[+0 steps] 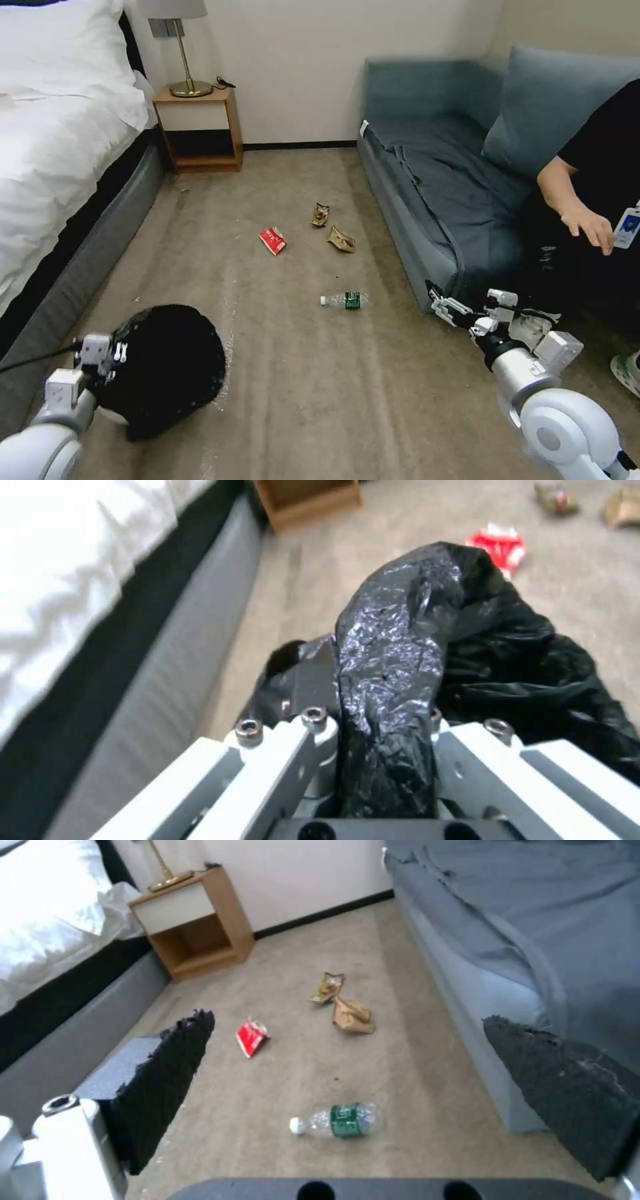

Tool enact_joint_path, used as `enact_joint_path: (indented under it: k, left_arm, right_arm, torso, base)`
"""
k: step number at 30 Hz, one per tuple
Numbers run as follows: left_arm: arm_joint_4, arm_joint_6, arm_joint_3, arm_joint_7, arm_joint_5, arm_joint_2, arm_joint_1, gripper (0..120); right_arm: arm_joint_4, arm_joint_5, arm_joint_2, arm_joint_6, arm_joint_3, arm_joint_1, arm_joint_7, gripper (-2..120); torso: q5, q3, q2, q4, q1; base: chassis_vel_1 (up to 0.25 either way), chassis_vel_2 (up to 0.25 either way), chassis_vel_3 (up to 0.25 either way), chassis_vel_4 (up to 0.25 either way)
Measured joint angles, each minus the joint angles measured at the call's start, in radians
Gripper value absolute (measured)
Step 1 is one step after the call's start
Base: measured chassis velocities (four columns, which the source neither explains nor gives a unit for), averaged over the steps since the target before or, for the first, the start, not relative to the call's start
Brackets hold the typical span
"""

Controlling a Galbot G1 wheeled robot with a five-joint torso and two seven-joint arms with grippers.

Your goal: Pick up the trash bin, then pick up the garbage on the floor and place it into the trash bin.

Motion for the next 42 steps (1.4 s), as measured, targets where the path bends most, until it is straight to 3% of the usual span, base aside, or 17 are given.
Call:
enact_joint_path:
  k: [7,15,25,42]
  left_arm:
    - [-0.033,0.011,-0.007,0.006,0.018,0.034,-0.093,6]
    - [-0.067,0.019,-0.037,0.009,0.021,0.065,-0.144,6]
    - [-0.069,0.012,-0.104,0.026,0.003,0.099,-0.148,6]
    - [-0.066,-0.005,-0.119,0.039,0.027,0.082,-0.121,6]
  right_arm:
    - [-0.036,-0.107,0.03,0.053,-0.009,-0.033,-0.066,100]
    - [-0.059,-0.157,0.044,0.098,-0.01,-0.054,-0.143,100]
    - [-0.088,-0.206,0.079,0.122,-0.039,-0.045,-0.169,100]
    - [-0.095,-0.199,0.088,0.153,-0.061,-0.027,-0.227,100]
  torso:
    - [0.0,0.0,0.0,-0.0001,0.0]
    - [0.0002,0.0,0.0,0.0,0.0]
    - [0.0001,0.0,0.0,0.0002,0.0]
    - [0.0001,0.0,0.0,0.0002,0.0]
  base:
    - [0.0,0.0,0.0,0.0]
    - [0.0,0.0,0.0,0.0]
    - [0.0,0.0,0.0,0.0]
    - [0.0,0.0,0.0,0.0]
